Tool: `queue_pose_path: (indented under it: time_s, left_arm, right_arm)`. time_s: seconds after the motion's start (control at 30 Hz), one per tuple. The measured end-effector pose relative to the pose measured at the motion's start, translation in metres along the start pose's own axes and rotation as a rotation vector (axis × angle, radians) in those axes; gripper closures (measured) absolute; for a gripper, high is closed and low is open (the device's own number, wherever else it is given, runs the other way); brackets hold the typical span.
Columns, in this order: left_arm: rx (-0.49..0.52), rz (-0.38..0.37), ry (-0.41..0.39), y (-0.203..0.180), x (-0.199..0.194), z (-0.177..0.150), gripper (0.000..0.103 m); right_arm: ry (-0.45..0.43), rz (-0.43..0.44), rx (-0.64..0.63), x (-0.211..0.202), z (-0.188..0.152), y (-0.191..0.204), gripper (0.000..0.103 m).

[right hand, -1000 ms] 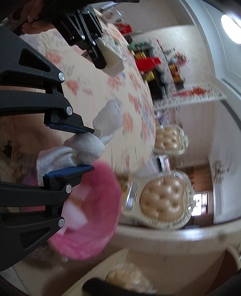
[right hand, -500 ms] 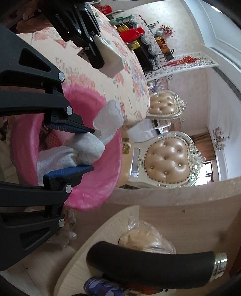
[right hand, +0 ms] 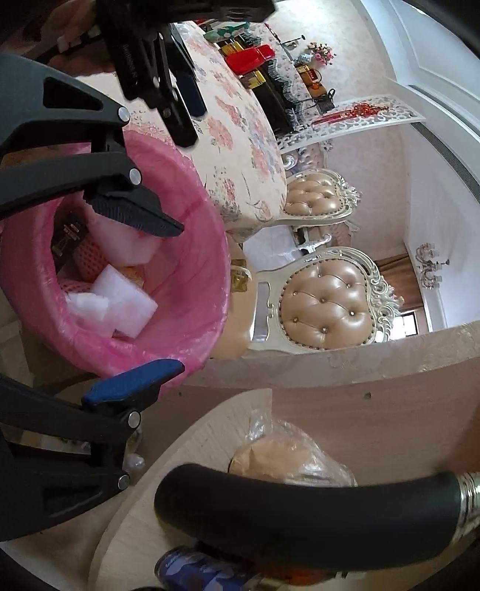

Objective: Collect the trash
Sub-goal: 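Open both grippers over the pink bin to drop napkin and tissue, then grasp the white paper cup with the right gripper while the left grasps crumpled printed paper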

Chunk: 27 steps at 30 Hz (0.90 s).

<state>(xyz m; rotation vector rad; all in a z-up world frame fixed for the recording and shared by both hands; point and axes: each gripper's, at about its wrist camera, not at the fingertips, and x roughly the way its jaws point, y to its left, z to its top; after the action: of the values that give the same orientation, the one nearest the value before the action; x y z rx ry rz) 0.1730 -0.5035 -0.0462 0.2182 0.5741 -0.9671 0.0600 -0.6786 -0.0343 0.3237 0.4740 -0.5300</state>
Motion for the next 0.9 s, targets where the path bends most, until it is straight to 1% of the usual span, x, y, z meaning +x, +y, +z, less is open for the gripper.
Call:
queue_pose_path:
  time_s: [0.07,0.13,0.23,0.33,0.4,0.5,0.57,0.7,0.8,0.83,0.9]
  left_arm:
    - [-0.018,0.044,-0.009,0.017,-0.013,-0.006,0.011]
    - [-0.042,0.082,-0.018,0.033,-0.028,-0.012,0.006]
    - [-0.086,0.135,-0.023,0.057,-0.054,-0.021,0.005]
    - [-0.111,0.189,-0.030,0.079,-0.082,-0.032,0.005]
    - [-0.117,0.227,-0.040,0.092,-0.100,-0.040,0.005]
    - [-0.136,0.308,-0.050,0.124,-0.135,-0.056,0.005]
    - [-0.158,0.361,-0.048,0.144,-0.155,-0.065,0.005]
    - [-0.235,0.464,-0.043,0.194,-0.197,-0.090,0.005]
    - [-0.306,0.550,-0.044,0.240,-0.235,-0.111,0.005]
    - [-0.318,0.571,-0.042,0.250,-0.242,-0.116,0.005]
    - [-0.349,0.619,-0.040,0.275,-0.262,-0.127,0.005]
  right_arm:
    - [-0.002,0.008,0.009,-0.004,-0.001,0.002,0.037]
    - [-0.002,0.018,0.006,-0.008,-0.002,0.008,0.037]
    - [0.001,0.046,-0.008,-0.012,-0.002,0.027,0.035]
    - [0.000,0.096,-0.051,-0.016,-0.003,0.057,0.029]
    - [0.002,0.131,-0.087,-0.018,-0.004,0.082,0.029]
    - [0.018,0.191,-0.142,-0.016,-0.008,0.123,0.029]
    - [0.035,0.232,-0.182,-0.014,-0.012,0.153,0.027]
    - [0.073,0.321,-0.254,-0.007,-0.022,0.218,0.026]
    - [0.095,0.386,-0.301,-0.004,-0.032,0.267,0.026]
    - [0.103,0.411,-0.321,-0.002,-0.036,0.288,0.025]
    - [0.112,0.444,-0.355,-0.002,-0.042,0.317,0.024]
